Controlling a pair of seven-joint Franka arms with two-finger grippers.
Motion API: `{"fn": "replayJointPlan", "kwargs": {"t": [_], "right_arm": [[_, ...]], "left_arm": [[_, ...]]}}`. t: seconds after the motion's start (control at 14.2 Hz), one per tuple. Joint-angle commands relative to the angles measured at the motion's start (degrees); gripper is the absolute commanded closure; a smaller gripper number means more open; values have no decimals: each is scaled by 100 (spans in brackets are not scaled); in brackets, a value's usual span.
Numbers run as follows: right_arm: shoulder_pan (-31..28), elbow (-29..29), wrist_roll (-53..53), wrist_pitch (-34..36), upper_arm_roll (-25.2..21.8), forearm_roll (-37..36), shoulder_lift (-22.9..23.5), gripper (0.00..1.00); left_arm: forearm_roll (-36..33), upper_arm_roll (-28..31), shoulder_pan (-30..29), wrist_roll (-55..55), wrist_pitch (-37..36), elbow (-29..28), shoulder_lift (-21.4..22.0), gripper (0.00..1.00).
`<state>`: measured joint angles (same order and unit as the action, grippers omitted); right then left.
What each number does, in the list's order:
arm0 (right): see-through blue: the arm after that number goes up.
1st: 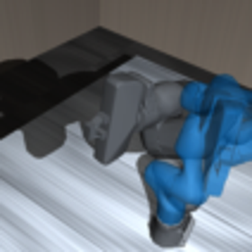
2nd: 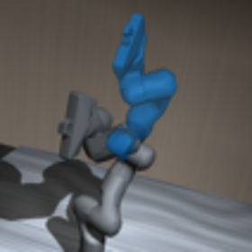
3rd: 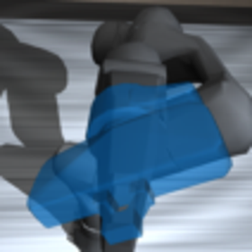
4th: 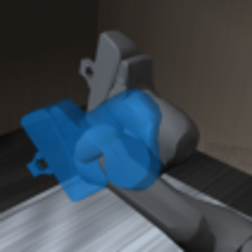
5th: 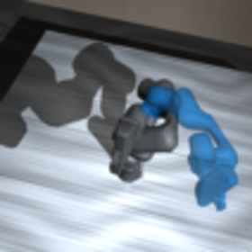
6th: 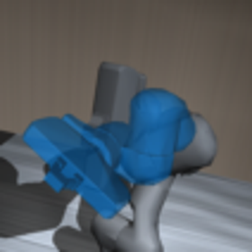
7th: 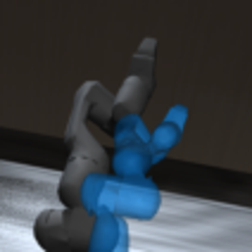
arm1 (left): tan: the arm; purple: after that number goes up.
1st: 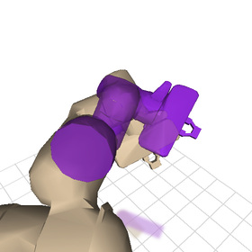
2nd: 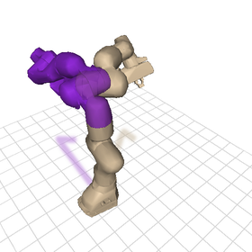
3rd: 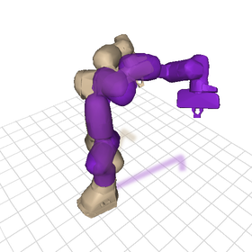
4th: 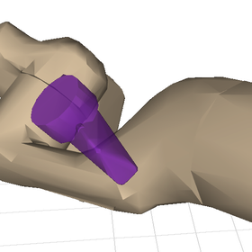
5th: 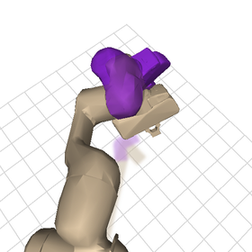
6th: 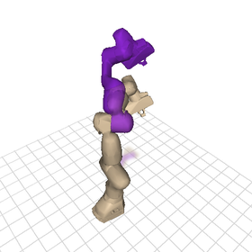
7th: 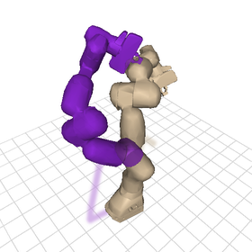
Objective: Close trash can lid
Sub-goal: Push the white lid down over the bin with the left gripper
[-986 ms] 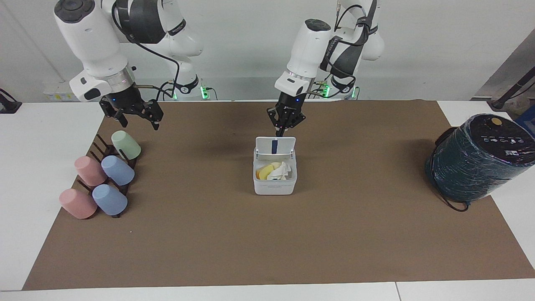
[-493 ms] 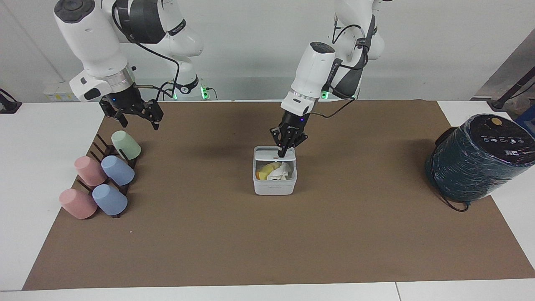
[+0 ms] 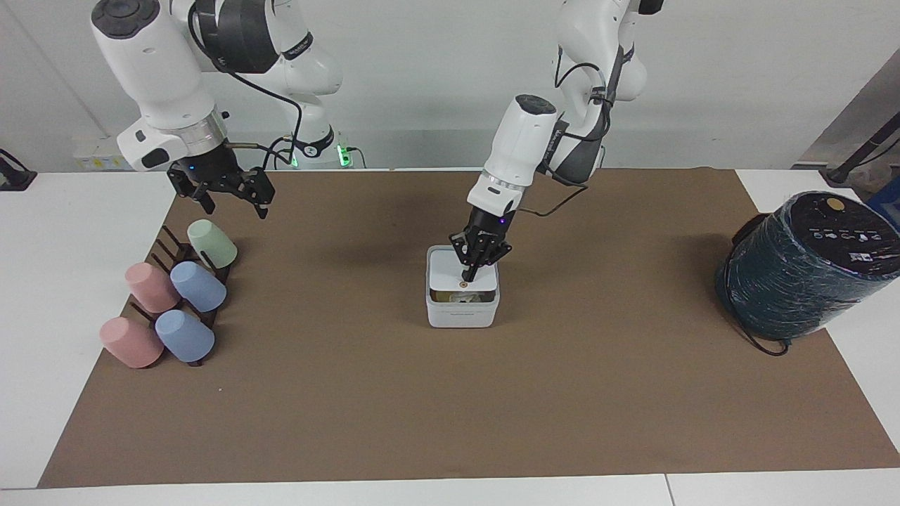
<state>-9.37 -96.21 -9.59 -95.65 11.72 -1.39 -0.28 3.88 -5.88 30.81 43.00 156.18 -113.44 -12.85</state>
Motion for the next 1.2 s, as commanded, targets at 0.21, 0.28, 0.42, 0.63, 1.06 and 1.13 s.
{"fn": "replayJointPlan", "kwargs": {"t": [0.21, 0.28, 0.42, 0.63, 1.06, 1.13], "right_arm": [[-74, -91, -43, 3, 59, 33, -95, 0], [-74, -91, -43, 3, 59, 33, -95, 0], [-74, -91, -34, 11, 59, 33, -95, 0], [-74, -91, -43, 3, 59, 33, -95, 0], [-74, -91, -34, 3, 59, 33, -95, 0], [-74, -91, -43, 3, 59, 33, -95, 0]], "left_arm": [[51, -9, -93, -38, 255, 209, -499, 92], [51, -9, -93, -38, 282, 209, -560, 92], [51, -9, -93, -29, 291, 209, -596, 90], [51, 17, -136, -20, 63, 235, -456, 84], [16, 34, -751, -317, -2790, 1278, 151, 77], [16, 35, -882, -623, -3221, 1516, 142, 77]]}}
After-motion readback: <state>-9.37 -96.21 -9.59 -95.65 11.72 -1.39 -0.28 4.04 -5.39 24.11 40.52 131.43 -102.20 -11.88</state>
